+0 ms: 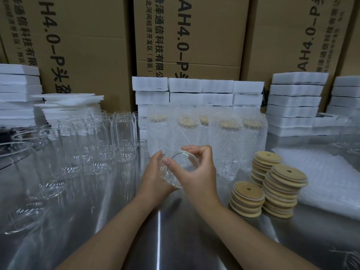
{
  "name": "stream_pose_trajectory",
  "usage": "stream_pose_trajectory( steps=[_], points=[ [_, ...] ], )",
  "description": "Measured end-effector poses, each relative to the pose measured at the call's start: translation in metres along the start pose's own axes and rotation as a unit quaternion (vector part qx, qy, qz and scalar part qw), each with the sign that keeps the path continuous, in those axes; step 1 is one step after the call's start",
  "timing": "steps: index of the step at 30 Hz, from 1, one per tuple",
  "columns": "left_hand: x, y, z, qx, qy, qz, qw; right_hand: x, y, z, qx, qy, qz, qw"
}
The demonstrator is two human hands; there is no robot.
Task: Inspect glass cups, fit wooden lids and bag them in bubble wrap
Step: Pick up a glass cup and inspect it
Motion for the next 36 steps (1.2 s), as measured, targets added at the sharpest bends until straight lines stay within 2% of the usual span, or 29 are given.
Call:
stream_pose_trajectory(
  steps=[2, 6, 17, 21, 28, 32, 34, 36],
  points=[
    [0.0, -0.002, 0.002, -0.013, 0.01, 0.044, 0.999, -0.003, 0.0, -0.002, 0.003, 0.01, -0.01, 1.0],
    [-0.001, -0.003, 0.004, -0.016, 0.021, 0.056, 0.998, -0.005, -0.002, -0.006, -0.005, 0.021, -0.035, 0.999],
    [-0.002, -0.008, 0.002, -0.065, 0.038, 0.105, 0.992, 0.003, -0.003, -0.004, -0.019, -0.045, -0.06, 0.997],
    [-0.003, -0.006, 0.002, -0.059, 0.035, 0.117, 0.991, 0.009, -0.005, 0.0, -0.042, -0.084, -0.029, 0.995],
    [-0.009, 0.001, 0.004, -0.038, 0.08, 0.167, 0.982, 0.016, 0.0, 0.004, -0.055, -0.153, 0.019, 0.987],
    [-0.009, -0.012, 0.001, -0.067, 0.088, 0.148, 0.983, 0.017, -0.001, 0.005, -0.071, -0.147, 0.058, 0.985],
    [-0.01, -0.013, 0.0, -0.066, 0.087, 0.116, 0.987, 0.017, -0.001, 0.005, -0.076, -0.139, 0.08, 0.984],
    [-0.012, -0.009, 0.0, -0.052, 0.089, 0.132, 0.986, 0.016, -0.002, 0.004, -0.073, -0.136, 0.093, 0.984]
  ],
)
Point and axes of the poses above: each hand's wrist, its own z-axis away from the middle knuckle, its own x-axis out of the palm, y = z × x, the point moved 7 cm from there along -z, towards the middle knuckle, and after that the axes turned 2 degrees about -x, right-handed, at the moved point
